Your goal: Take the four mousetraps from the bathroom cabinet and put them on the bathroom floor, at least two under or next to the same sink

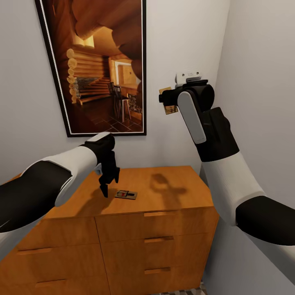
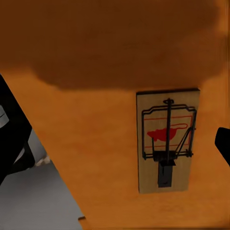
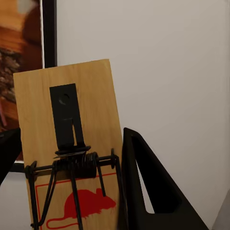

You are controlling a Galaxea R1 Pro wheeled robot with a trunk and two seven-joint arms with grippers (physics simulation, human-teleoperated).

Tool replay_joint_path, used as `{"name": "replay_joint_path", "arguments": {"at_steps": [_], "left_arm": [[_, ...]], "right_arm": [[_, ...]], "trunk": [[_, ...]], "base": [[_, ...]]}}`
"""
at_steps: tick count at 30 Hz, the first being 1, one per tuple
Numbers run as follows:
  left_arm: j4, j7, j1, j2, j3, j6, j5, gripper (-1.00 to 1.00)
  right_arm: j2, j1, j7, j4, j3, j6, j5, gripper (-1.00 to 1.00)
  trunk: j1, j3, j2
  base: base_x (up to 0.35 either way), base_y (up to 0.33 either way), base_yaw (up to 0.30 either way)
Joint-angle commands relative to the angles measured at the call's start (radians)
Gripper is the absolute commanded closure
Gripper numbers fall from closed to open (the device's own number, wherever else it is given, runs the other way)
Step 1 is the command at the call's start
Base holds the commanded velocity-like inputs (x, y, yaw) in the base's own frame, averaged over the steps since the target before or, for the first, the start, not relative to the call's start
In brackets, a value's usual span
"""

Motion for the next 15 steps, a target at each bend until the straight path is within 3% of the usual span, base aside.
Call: {"name": "replay_joint_path", "arguments": {"at_steps": [1, 15], "left_arm": [[0.000, 0.004, -0.002, 0.000, -0.008, 0.009, 0.009, -1.00], [-0.004, 0.004, -0.013, 0.001, -0.010, 0.019, 0.010, -1.00]], "right_arm": [[0.000, -0.001, -0.012, 0.000, 0.001, 0.002, -0.012, 1.00], [0.002, -0.001, -0.012, 0.000, 0.001, 0.002, -0.012, 1.00]], "trunk": [[0.000, -0.001, -0.001], [0.000, -0.001, -0.001]], "base": [[0.000, 0.000, 0.000], [0.000, 0.000, 0.000]]}}
